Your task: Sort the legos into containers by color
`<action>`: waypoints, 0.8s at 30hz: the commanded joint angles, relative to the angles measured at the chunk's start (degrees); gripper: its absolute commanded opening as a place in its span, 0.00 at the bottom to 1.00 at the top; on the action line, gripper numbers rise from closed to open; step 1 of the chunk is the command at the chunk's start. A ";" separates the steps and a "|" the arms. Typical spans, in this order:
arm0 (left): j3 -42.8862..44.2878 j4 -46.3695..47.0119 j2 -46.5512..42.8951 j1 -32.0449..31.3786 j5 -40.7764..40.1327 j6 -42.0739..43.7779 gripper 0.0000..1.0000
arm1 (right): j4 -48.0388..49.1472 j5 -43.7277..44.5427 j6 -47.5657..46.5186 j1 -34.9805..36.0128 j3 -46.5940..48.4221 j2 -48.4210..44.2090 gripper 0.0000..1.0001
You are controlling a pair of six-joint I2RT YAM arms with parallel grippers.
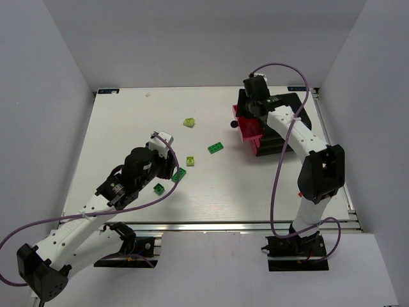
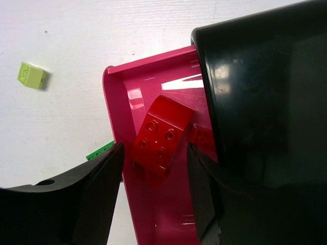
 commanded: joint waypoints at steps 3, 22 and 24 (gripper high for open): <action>-0.56 0.73 -0.66 0.18 0.29 0.03 0.18 | 1.07 2.29 1.73 0.10 0.91 1.83 0.58; -0.47 0.82 -1.10 0.18 0.73 0.12 0.18 | 8.78 4.67 -3.36 0.10 -4.25 -1.41 0.17; -0.47 0.74 -1.10 0.18 0.64 0.03 0.18 | 11.00 4.41 -5.47 0.10 -6.11 -4.12 0.12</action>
